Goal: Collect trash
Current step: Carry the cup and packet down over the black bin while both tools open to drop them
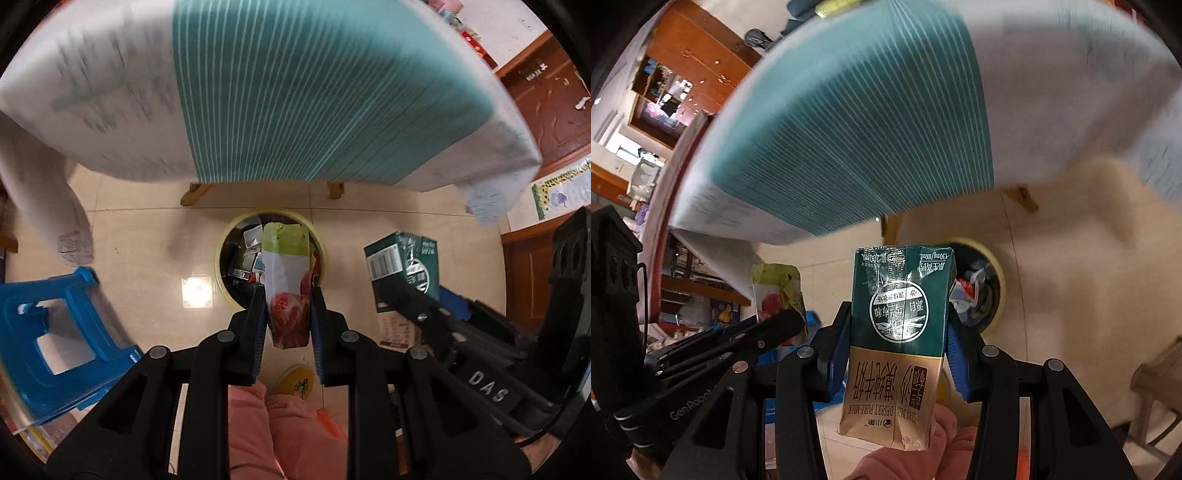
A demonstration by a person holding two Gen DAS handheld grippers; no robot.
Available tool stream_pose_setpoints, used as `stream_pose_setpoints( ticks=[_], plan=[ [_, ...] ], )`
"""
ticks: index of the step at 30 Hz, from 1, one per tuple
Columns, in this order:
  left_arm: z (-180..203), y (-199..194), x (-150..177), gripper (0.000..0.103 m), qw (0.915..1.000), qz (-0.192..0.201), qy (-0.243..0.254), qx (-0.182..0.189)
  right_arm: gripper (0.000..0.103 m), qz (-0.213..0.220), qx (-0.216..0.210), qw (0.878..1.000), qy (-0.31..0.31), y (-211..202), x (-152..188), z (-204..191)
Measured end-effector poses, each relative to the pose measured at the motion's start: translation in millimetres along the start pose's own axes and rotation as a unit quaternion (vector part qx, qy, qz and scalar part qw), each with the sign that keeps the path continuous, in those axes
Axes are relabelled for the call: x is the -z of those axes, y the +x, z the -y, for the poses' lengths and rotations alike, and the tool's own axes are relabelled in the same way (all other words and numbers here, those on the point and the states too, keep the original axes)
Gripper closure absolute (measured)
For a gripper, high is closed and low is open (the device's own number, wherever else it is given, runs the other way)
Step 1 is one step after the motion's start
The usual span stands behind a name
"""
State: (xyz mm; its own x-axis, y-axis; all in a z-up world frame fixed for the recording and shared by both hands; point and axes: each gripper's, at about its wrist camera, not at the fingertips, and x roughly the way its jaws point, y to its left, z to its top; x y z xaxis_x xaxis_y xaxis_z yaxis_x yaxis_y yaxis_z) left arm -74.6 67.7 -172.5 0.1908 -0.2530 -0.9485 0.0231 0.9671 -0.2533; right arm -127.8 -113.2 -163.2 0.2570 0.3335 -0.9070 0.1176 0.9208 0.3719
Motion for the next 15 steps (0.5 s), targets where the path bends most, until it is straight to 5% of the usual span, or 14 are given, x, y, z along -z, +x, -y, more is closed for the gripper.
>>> stream_pose_setpoints(
  ticks=[12, 15],
  plan=[
    [-28, 135, -2, 0.081, 0.9995, 0.005, 0.012, -0.028, 0.056, -0.011, 0.000, 0.999, 0.049, 146, 5, 59],
    [-35, 156, -4, 0.065, 0.9993, 0.006, 0.013, -0.034, 0.047, -0.020, -0.004, 0.998, 0.065, 171, 6, 71]
  ],
)
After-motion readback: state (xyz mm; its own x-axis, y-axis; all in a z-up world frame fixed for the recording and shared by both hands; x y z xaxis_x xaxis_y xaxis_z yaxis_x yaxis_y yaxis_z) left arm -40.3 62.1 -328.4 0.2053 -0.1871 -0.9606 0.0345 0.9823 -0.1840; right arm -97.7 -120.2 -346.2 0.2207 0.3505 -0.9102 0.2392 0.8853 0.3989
